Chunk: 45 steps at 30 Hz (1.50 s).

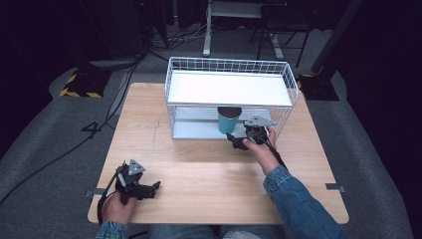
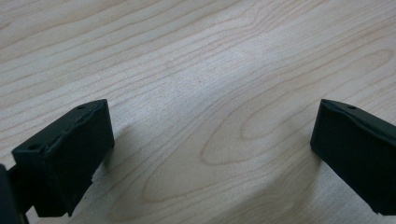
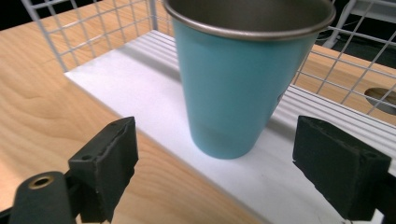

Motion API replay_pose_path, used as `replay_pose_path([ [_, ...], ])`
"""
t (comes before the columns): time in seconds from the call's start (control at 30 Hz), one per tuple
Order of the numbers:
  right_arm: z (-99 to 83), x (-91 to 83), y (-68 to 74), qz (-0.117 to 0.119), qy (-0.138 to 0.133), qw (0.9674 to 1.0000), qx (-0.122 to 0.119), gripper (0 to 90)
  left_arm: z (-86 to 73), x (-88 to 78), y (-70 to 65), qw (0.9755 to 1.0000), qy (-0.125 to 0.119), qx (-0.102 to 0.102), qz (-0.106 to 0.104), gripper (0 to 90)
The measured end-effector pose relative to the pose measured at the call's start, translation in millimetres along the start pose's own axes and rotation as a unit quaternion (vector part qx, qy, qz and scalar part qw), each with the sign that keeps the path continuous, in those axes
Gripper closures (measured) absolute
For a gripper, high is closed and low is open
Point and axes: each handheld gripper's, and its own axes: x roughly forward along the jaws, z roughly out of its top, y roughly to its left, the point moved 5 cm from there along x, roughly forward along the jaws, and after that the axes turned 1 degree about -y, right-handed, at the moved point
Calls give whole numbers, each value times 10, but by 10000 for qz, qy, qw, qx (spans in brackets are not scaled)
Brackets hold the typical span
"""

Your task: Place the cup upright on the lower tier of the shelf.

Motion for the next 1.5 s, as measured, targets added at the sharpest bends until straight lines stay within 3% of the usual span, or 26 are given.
replay_pose_path([
  [0.4, 6, -471, 46, 303, -5, 9995, -57, 147, -4, -5, 1, 10000, 12, 9, -5, 0],
  [0.6, -54, -723, -10, 453, 68, 9989, -140, 147, -3, -5, 1, 10000, 10, 8, -5, 0],
  [0.93, -193, -989, -129, 407, 45, 9992, -46, 148, -3, -4, 1, 10000, 4, 8, -1, 0],
  [1.5, -640, -1523, -407, 207, 236, 9994, 141, 151, 11, 10, 3, 10000, 4, -56, 31, 0],
])
